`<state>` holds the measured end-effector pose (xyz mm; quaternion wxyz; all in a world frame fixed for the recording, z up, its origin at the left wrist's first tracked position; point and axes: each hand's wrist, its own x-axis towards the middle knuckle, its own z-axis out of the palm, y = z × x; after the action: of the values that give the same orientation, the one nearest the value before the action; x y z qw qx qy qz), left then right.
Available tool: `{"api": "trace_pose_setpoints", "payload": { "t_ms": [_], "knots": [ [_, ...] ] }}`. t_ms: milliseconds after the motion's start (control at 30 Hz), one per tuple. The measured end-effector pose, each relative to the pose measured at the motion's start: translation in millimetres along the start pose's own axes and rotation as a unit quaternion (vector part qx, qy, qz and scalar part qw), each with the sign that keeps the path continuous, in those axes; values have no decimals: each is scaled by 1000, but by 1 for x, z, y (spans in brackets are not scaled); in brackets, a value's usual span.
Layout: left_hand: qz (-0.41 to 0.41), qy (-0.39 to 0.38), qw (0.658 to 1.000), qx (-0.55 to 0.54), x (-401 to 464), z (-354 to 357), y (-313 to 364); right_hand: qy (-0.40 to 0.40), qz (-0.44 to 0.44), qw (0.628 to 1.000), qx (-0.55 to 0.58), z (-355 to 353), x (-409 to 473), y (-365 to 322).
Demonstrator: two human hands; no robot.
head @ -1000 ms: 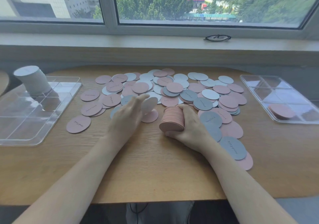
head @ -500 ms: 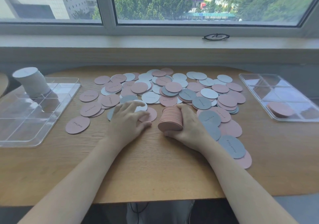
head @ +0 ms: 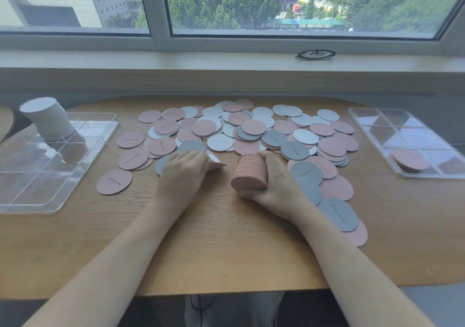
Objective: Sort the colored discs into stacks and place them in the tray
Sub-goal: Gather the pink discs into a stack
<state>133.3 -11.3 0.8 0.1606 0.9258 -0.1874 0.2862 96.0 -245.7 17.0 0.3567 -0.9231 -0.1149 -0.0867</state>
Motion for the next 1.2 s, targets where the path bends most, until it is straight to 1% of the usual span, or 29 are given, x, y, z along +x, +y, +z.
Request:
{"api": "trace_pose_setpoints", "payload": {
  "t_ms": [100, 200, 367, 500, 633, 667, 767, 867, 1000, 1133, 1200],
  "knots": [
    [-23, 10, 996, -86, -5, -6, 2, 2, 6, 1000, 4, 1, 0, 0],
    [-23, 26, 990, -138, -8, -10, 7, 6, 10, 1000, 13, 1, 0, 1],
    [-45, 45, 983, -174, -10, -14, 12, 20, 20, 999, 26, 2, 0, 3],
    [-29, 44, 977, -207, -10, -15, 13, 24, 26, 999, 25, 3, 1, 4],
    [-58, 89, 968, -229, -12, -17, 16, 24, 34, 999, 30, 2, 1, 3],
    [-57, 89, 967, -231, -13, -17, 17, 23, 33, 999, 30, 2, 1, 3],
    [-22, 52, 976, -210, -15, -14, 22, 4, 20, 999, 30, 1, 0, 2],
    [13, 46, 985, -168, -15, -10, 28, -38, 6, 998, 44, -1, -2, -3],
    [32, 80, 991, -100, -14, -11, 29, -75, 1, 996, 55, -4, -3, -7],
    [58, 108, 992, -36, -14, -12, 34, -78, -24, 996, 43, -2, -3, -7],
    [71, 115, 991, -22, -15, -11, 36, -78, -45, 995, 32, 0, -5, -8]
  ]
}}
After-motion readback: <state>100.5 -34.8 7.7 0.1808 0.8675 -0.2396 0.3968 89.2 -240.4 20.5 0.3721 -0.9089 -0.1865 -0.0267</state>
